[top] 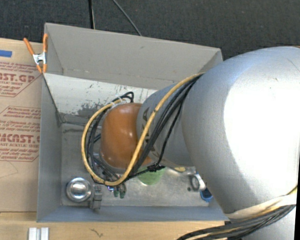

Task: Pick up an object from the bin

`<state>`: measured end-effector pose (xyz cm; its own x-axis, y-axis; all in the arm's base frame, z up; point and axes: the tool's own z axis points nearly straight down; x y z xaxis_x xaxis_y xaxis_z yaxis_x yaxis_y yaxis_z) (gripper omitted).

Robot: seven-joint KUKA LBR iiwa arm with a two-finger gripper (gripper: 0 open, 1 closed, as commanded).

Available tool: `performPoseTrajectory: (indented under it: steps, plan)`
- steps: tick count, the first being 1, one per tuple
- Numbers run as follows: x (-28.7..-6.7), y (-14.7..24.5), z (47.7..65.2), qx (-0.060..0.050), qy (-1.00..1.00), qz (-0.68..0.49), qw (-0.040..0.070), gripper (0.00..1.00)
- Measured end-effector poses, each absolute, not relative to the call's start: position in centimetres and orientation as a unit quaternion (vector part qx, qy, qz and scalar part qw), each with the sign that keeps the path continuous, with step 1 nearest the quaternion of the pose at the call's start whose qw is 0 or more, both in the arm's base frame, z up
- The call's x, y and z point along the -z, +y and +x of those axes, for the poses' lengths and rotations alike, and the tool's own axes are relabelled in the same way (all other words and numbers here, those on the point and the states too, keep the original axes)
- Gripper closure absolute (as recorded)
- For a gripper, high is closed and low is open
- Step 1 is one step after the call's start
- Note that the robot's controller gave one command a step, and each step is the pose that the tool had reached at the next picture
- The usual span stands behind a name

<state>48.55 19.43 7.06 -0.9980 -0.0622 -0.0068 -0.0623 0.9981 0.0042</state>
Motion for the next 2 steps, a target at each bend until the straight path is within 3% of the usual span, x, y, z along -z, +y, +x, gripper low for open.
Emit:
performPoseTrajectory:
  steps: [1, 2]
  plan:
    - [-8.06, 23.93, 48.0, -0.002, 0.999, -0.037, 0.002, 0.0]
    - [-7.94, 23.63, 47.96, 0.0, 0.999, -0.036, 0.0, 1.0]
